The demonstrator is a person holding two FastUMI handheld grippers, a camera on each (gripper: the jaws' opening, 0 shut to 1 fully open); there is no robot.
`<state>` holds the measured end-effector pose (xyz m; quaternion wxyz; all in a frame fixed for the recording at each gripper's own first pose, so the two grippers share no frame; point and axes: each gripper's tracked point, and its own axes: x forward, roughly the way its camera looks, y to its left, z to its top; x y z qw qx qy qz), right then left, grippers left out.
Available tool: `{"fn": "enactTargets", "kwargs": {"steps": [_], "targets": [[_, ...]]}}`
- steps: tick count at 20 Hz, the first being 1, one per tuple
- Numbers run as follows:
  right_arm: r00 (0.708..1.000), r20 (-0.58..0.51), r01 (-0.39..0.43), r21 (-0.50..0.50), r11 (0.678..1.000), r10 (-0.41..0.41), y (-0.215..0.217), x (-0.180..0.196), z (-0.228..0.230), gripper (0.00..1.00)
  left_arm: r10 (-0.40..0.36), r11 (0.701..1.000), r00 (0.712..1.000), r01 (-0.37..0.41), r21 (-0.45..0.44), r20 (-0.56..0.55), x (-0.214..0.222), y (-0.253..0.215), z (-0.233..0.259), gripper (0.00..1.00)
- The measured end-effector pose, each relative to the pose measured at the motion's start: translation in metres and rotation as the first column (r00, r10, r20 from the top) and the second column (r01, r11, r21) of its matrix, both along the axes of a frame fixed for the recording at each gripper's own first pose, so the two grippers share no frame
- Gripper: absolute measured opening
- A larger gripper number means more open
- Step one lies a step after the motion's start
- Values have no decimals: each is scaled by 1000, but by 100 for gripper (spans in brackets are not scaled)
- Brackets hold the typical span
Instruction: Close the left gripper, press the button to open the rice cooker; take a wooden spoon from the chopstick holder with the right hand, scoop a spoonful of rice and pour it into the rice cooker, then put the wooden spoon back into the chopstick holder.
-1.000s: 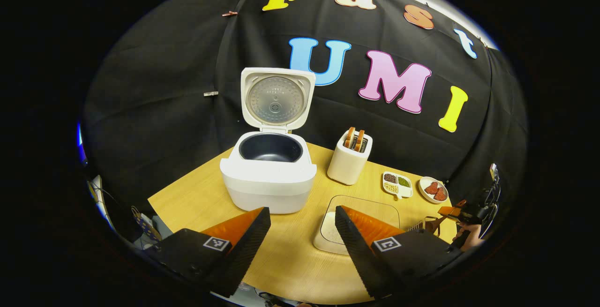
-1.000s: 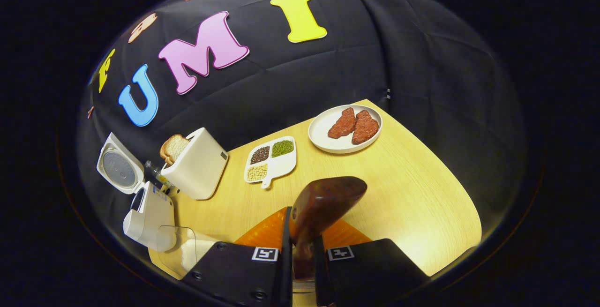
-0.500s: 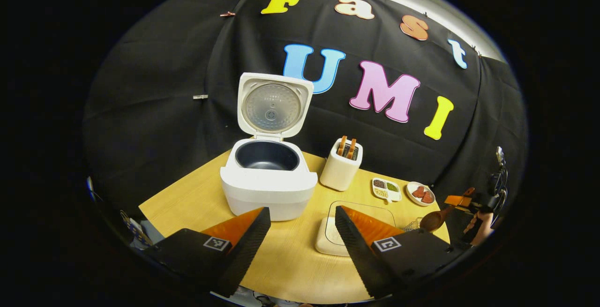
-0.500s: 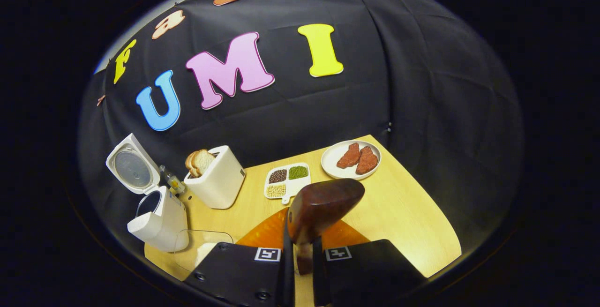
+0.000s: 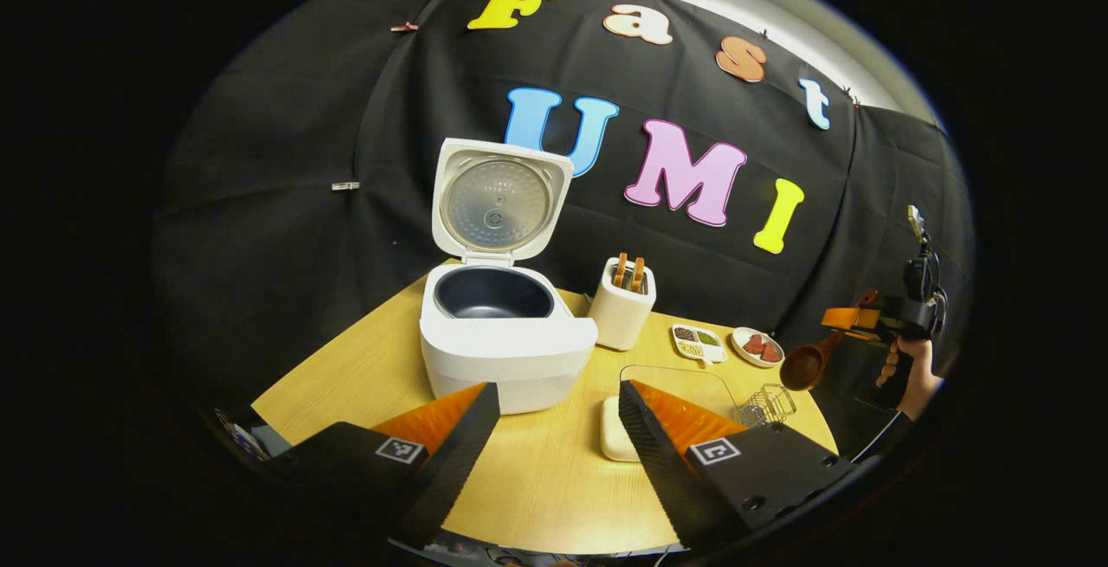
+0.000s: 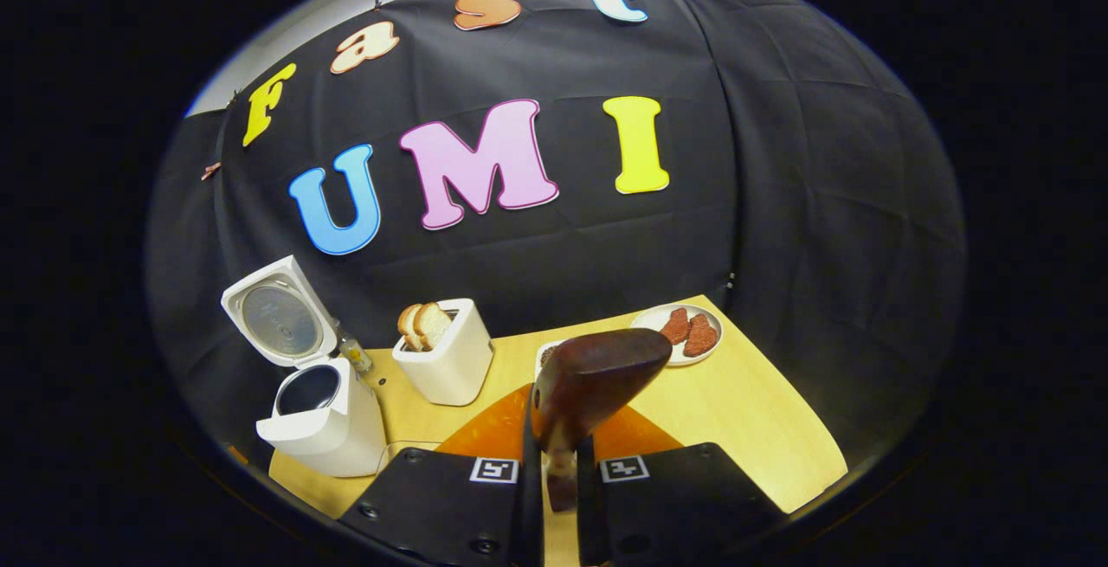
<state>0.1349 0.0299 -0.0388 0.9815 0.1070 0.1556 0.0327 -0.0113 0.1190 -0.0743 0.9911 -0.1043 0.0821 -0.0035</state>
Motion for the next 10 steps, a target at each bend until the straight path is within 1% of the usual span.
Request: {"fn": "enactTargets", "kwargs": {"steps": [2,3,4,5,8,10], "targets": [[999,0,-37,2,999,37,28,-4,-2,19,-16,1000,1000,16,12,-3,-4,7,-6,96],[998,1,-55,0,998,55,42,-6,-4,15,-23,1000,1000,23,19,-7,-5,10,-9,96],[997,-1,-71,1,997,71,56,-5,-9,20,-31,999,999,32,24,-11,-5,12,-13,96],[996,-7,-85,3,996,85,70,-2,-15,20,-38,999,999,39,24,-17,-6,14,-16,96],[995,-23,-96,12,995,96,98,8,-36,19,-54,998,998,55,10,-32,-3,20,-26,96],[994,-42,-99,1,995,99,111,16,-56,19,-64,998,997,64,1,-48,0,23,-34,96]]}}
